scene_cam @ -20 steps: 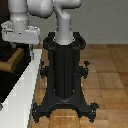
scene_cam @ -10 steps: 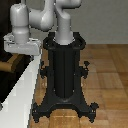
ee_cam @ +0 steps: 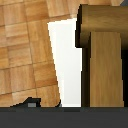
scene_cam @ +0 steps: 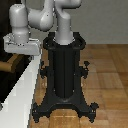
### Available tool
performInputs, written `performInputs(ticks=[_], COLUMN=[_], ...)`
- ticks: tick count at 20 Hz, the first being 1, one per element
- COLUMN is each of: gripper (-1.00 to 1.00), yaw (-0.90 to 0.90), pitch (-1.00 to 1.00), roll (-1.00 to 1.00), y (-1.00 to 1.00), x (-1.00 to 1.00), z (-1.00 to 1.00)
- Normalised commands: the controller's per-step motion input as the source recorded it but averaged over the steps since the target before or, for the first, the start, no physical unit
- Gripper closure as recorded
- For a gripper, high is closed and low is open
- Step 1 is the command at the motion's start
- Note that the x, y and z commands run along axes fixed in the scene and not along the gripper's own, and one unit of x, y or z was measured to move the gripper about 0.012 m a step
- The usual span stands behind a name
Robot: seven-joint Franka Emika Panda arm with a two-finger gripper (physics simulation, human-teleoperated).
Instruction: Open the door by pressing down and pulling on the handle.
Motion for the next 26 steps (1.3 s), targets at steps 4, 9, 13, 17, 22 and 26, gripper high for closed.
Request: performInputs(ticks=[4,9,13,17,22,26], gripper=[1.0,1.0,1.0,1.0,1.0,1.0], yaw=[0.0,0.0,0.0,0.0,0.0,0.0], pitch=[0.0,-0.03,-0.11,-0.11,-0.09,-0.11], roll=[0.0,0.0,0.0,0.0,0.0,0.0], y=[0.0,0.0,0.0,0.0,0.0,0.0], x=[0.0,0.0,0.0,0.0,0.0,0.0], z=[0.0,-0.2,-0.75,-0.75,-0.6,-0.5])
